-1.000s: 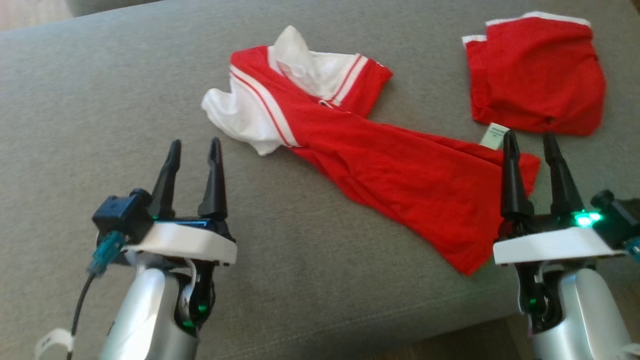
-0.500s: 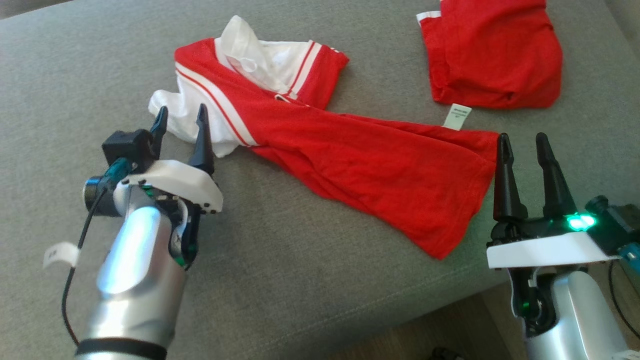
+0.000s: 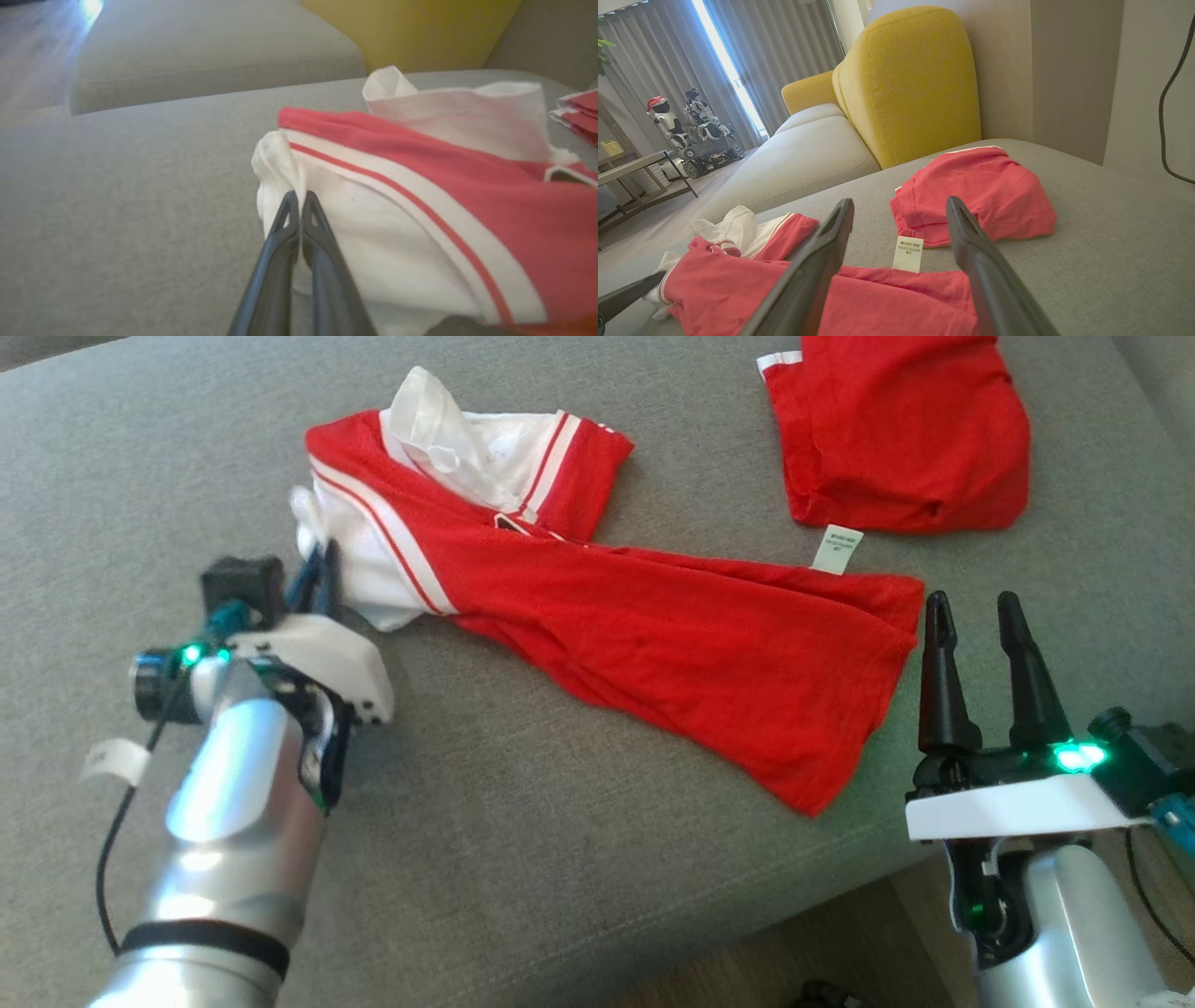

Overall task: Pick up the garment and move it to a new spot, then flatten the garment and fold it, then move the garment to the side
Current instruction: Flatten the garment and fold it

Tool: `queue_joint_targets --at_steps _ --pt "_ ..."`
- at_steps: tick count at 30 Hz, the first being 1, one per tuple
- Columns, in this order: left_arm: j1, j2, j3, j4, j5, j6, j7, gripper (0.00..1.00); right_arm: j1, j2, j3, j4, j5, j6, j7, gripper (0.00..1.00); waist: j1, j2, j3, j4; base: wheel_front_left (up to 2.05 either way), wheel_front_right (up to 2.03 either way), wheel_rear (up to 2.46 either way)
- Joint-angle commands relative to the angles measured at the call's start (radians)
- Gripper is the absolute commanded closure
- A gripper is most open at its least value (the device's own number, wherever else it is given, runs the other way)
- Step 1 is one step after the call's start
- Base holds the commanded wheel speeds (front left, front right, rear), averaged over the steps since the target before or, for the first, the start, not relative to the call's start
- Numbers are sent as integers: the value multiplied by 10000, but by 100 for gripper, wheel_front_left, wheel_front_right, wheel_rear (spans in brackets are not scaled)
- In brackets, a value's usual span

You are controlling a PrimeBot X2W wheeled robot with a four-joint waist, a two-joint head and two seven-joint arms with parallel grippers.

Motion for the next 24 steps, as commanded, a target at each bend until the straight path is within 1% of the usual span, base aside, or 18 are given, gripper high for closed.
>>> queue_joint_targets --at_steps 1,6,10,11,15,18,24 --pt "-586 439 516 -490 -4 254 -191 100 -330 -68 177 -229 26 35 -139 0 0 0 -66 130 0 0 0" --pt "-533 815 1177 -1988 64 674 -204 100 -393 -68 97 -150 -27 35 -167 0 0 0 -202 522 0 0 0" --pt "-233 1192 1596 -2638 136 814 -206 100 -421 -68 -35 -48 -96 35 -159 0 0 0 -338 984 0 0 0" --pt "-233 1192 1596 -2638 136 814 -206 100 -421 -68 -35 -48 -96 35 -159 0 0 0 -338 984 0 0 0" --pt "217 1458 1823 -2819 178 903 -207 100 -434 -68 -114 38 -168 35 -117 0 0 0 -460 1500 0 0 0" --pt "642 1570 1959 -2700 114 993 -207 100 -444 -68 -131 57 -196 35 -78 0 0 0 -529 1859 0 0 0" --pt "1372 1552 2133 -2229 -205 1010 -185 100 -527 -68 -149 87 -253 35 19 0 0 0 -571 2376 0 0 0"
